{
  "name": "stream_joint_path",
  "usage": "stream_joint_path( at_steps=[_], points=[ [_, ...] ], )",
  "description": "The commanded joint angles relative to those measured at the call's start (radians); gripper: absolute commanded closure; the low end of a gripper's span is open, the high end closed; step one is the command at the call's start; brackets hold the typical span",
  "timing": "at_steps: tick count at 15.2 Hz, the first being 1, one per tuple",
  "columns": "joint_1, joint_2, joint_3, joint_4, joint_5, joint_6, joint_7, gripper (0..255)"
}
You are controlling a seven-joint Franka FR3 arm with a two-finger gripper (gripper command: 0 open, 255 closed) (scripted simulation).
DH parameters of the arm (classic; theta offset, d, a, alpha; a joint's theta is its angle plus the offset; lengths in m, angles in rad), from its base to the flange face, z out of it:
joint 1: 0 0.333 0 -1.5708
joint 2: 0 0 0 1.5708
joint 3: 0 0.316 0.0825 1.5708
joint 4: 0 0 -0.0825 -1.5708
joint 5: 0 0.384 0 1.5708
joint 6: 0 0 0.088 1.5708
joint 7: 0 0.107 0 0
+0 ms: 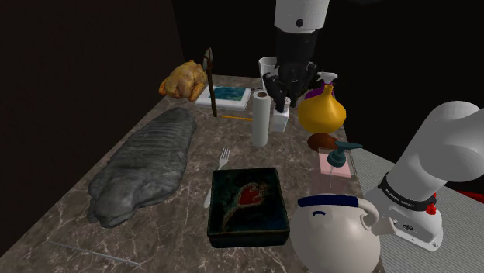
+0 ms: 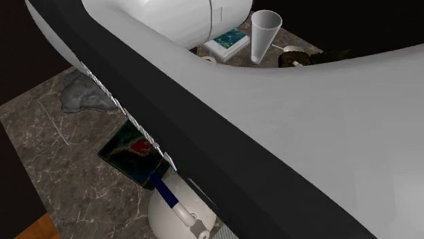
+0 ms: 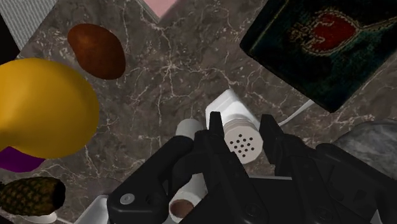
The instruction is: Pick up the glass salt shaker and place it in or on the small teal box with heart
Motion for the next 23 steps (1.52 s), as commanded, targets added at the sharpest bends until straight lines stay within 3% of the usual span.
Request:
stream_joint_path(
  at_steps=[1, 7, 12, 23],
  points=[
    [0.007, 0.028, 0.042, 0.052, 0.011, -0.016, 0.055, 255],
    [0.017, 0.135, 0.179, 0.193, 0.018, -0.028, 0.219, 255],
    [0.009, 0.274, 0.320, 0.350, -0.025, -0.038, 0.384, 255],
    [0.018, 0.271, 0.339, 0.201, -0.012, 0.109, 0.376, 255]
  ],
)
